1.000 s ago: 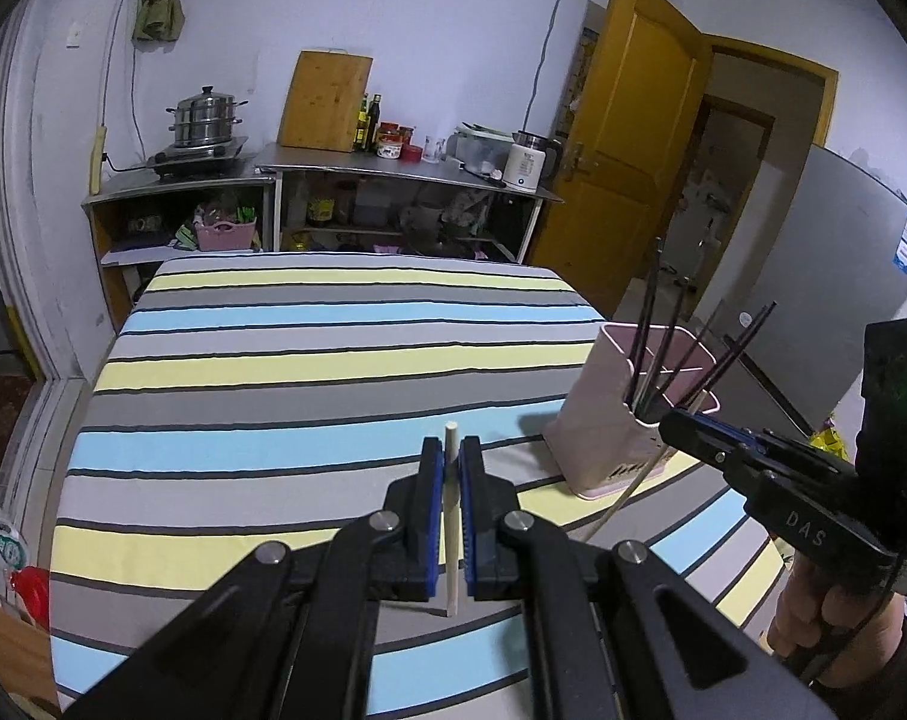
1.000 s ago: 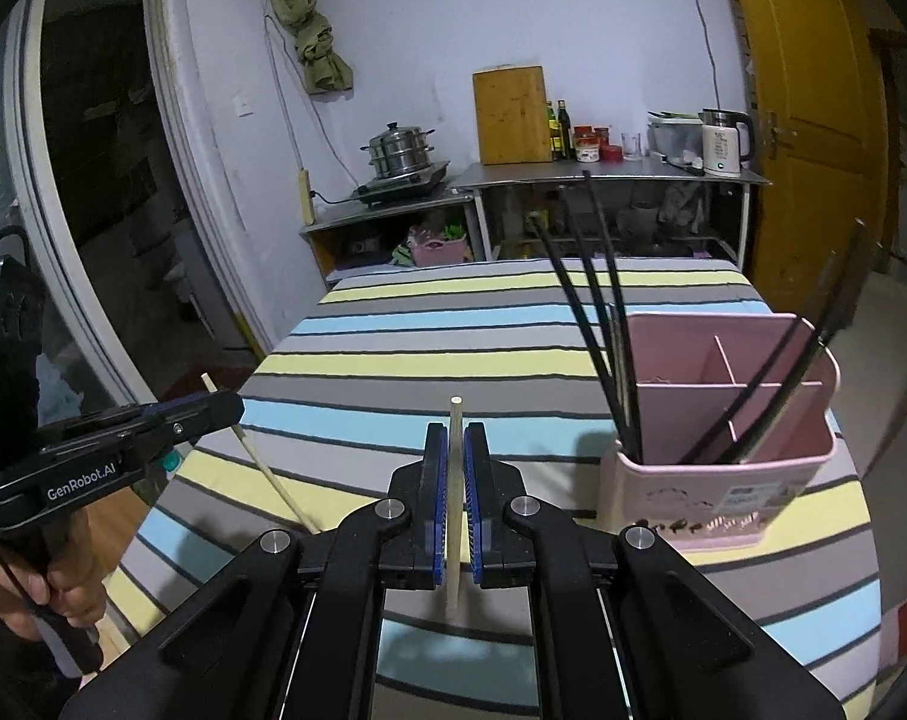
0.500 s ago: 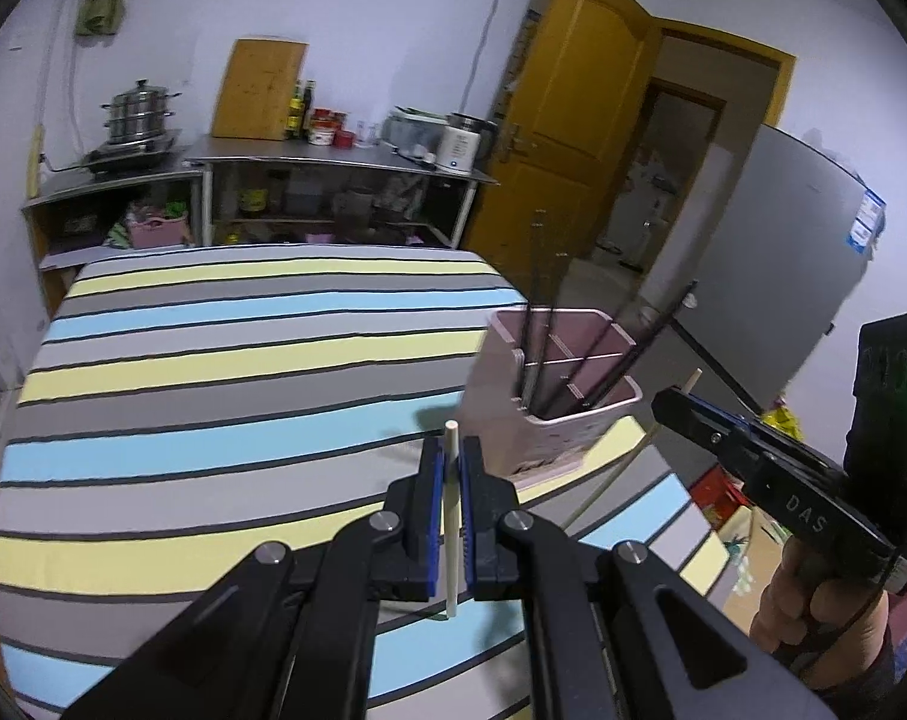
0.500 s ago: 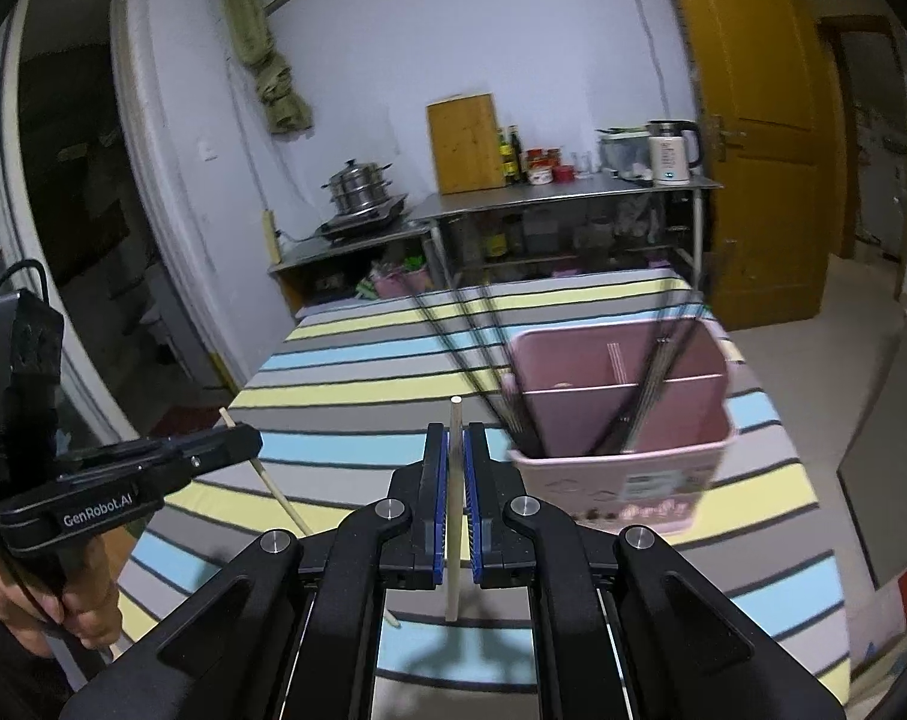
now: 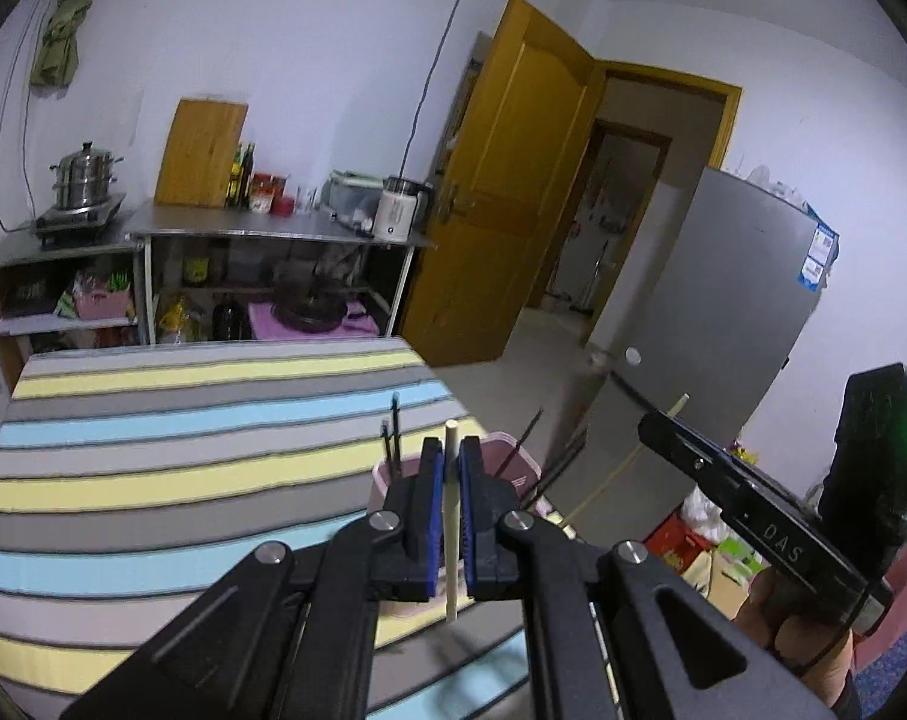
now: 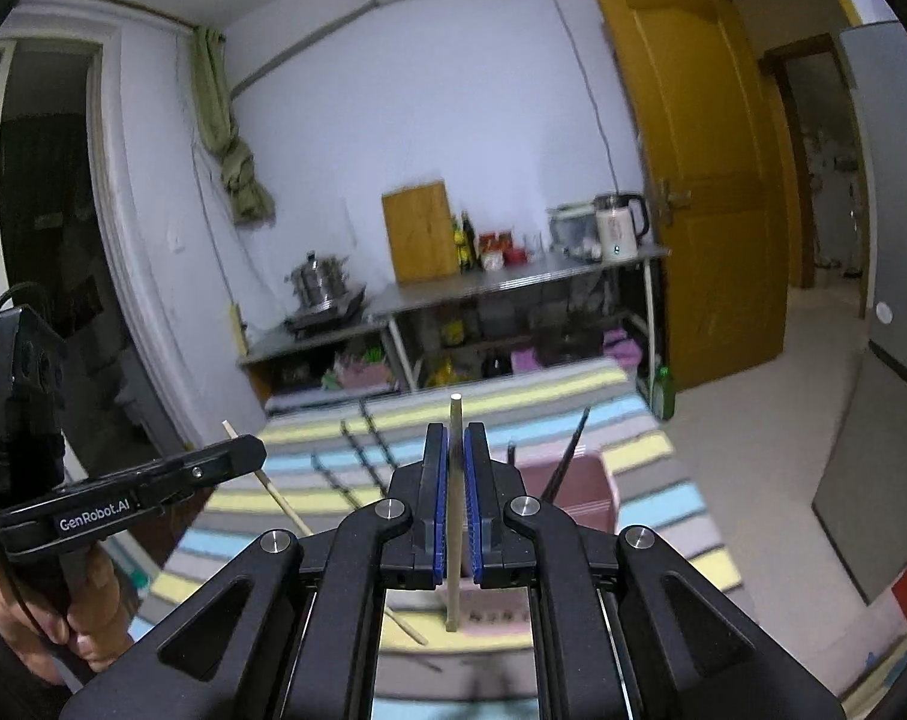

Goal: Organize utensils
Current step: 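Lift the left gripper's wooden chopstick toward the pink holder while the right gripper carries its chopstick there, then lower the left gripper's chopstick into the holder and open it while the right gripper releases its chopstick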

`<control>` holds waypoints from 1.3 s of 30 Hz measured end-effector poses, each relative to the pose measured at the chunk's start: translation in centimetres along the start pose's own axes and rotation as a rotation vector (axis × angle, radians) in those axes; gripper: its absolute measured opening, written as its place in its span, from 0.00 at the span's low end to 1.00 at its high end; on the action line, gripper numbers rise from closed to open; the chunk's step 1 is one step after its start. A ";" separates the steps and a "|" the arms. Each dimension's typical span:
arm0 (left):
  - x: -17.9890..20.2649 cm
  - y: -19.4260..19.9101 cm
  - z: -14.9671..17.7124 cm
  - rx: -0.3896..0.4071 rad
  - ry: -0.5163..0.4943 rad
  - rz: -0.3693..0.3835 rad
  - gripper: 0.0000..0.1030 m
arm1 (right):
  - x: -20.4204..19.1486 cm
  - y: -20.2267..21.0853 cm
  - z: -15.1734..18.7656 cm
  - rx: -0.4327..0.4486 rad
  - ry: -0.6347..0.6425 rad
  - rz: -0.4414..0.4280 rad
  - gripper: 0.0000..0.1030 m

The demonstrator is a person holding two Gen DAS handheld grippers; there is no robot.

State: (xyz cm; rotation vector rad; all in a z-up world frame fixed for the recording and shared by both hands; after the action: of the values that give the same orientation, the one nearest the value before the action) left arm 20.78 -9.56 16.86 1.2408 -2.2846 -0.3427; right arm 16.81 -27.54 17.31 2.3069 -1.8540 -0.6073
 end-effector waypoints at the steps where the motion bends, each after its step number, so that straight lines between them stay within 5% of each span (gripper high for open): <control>1: 0.1 -0.2 -0.5 0.006 -0.001 0.002 0.06 | 0.1 -0.1 -0.5 0.012 -0.005 0.002 0.05; 8: 0.3 -2.0 -1.9 0.039 -0.020 -0.026 0.06 | 1.0 -2.1 -1.6 0.052 -0.011 0.022 0.05; 18: -0.6 -4.9 0.2 -0.002 -0.021 -0.046 0.06 | 2.4 -3.6 0.6 0.032 -0.009 0.038 0.05; 31: -0.9 -6.2 2.3 -0.050 -0.052 -0.082 0.06 | 3.2 -6.3 5.2 -0.108 0.014 0.028 0.07; 39: -0.8 -5.4 1.8 -0.029 -0.054 -0.074 0.17 | 2.9 -5.1 5.1 -0.082 0.036 0.036 0.12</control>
State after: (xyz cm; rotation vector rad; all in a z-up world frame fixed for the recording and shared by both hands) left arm 23.98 -11.89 12.63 1.3183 -2.2752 -0.4396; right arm 20.01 -28.28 10.24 2.2136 -1.8153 -0.6204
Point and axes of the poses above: each gripper's, at about its wrist camera, not at the fingertips, and y roughly against the way its jaws point, x to its right, z to its underside, the point moved 7 cm from there along -y, roughly the way its jaws point
